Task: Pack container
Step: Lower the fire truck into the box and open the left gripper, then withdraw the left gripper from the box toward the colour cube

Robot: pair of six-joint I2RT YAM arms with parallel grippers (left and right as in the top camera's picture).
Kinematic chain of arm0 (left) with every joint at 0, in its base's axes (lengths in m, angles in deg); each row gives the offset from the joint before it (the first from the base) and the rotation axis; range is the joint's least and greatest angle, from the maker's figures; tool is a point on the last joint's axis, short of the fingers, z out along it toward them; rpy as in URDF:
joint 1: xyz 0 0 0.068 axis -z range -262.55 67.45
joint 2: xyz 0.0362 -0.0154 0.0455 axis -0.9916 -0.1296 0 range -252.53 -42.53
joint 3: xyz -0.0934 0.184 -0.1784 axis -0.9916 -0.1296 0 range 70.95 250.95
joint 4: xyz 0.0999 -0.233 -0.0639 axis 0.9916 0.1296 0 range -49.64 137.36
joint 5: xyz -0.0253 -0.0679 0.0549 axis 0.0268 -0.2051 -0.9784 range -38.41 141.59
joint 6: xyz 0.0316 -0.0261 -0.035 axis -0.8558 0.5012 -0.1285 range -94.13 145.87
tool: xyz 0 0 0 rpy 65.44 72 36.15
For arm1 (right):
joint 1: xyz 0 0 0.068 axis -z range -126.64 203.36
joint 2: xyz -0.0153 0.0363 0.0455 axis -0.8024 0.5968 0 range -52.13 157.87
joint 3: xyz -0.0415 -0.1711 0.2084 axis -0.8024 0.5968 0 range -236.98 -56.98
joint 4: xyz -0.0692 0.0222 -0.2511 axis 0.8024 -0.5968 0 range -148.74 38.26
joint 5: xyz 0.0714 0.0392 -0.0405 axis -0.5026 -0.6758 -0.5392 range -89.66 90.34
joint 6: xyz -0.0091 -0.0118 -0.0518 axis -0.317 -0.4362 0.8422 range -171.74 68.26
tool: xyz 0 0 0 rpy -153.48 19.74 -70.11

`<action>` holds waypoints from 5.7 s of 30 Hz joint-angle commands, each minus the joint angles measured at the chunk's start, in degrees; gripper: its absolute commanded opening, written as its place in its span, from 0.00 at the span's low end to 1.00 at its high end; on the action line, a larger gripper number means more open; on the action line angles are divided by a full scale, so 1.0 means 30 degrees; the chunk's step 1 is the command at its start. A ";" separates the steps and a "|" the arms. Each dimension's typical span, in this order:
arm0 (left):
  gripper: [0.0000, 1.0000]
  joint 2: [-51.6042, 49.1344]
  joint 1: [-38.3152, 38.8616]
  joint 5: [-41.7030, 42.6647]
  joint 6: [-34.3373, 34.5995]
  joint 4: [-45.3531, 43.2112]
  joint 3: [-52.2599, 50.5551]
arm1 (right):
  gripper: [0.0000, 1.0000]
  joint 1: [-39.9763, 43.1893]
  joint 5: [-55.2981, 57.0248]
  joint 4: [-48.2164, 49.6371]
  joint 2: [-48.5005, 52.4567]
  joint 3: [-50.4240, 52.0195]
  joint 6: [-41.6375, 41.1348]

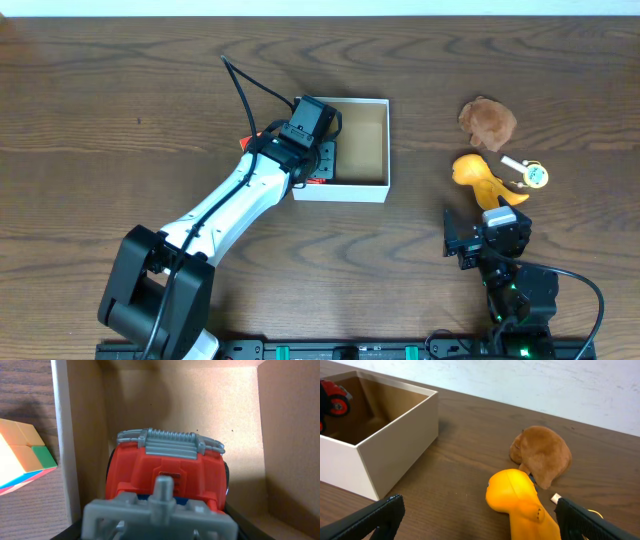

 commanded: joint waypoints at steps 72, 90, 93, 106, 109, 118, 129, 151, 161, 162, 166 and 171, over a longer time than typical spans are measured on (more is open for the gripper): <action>0.06 -0.3111 0.2543 -0.2302 -0.1974 -0.1260 0.1581 | 0.99 0.0226 -0.0124 -0.0066 -0.0102 0.0036 -0.0204; 0.06 -0.1632 0.2543 -0.5166 -0.1909 -0.0561 0.1617 | 0.99 0.0226 -0.0124 -0.0066 -0.0102 0.0036 -0.0204; 0.06 -0.1304 0.2543 -0.5319 -0.1916 -0.0532 0.1617 | 0.99 0.0226 -0.0124 -0.0066 -0.0102 0.0036 -0.0204; 0.06 -0.1253 0.2543 -0.4014 -0.1902 -0.0357 0.1617 | 0.99 0.0226 -0.0124 -0.0066 -0.0102 0.0036 -0.0204; 0.06 -0.1253 0.2543 -0.3490 -0.1902 -0.0335 0.1617 | 0.99 0.0226 -0.0124 -0.0066 -0.0102 0.0036 -0.0204; 0.06 -0.1260 0.2543 -0.3483 -0.2069 0.0015 0.1610 | 0.99 0.0226 -0.0124 -0.0058 -0.0102 0.0036 -0.0204; 0.06 -0.1260 0.2579 -0.3279 -0.4044 0.0969 0.1610 | 0.99 0.0226 -0.0124 -0.0066 -0.0102 0.0036 -0.0204; 0.06 -0.1253 0.2579 -0.6331 -0.4262 0.2543 0.1610 | 0.99 0.0226 -0.0124 -0.0066 -0.0102 0.0036 -0.0204; 0.06 -0.1078 0.2725 -0.6601 -0.4044 0.2441 0.1617 | 0.99 0.0226 -0.0124 -0.0066 -0.0102 0.0036 -0.0204; 0.06 -0.0947 0.2798 -0.6586 -0.3949 0.2375 0.1617 | 0.99 0.0226 -0.0117 -0.0066 -0.0102 0.0036 -0.0204; 0.06 -0.0284 0.3060 -0.6572 -0.3504 0.2157 0.1617 | 0.99 0.0226 -0.0117 -0.0066 -0.0102 0.0036 -0.0204; 0.07 0.0933 0.3184 -0.5632 -0.3249 0.1945 0.1617 | 0.99 0.0226 -0.0124 -0.0058 -0.0102 0.0036 -0.0204</action>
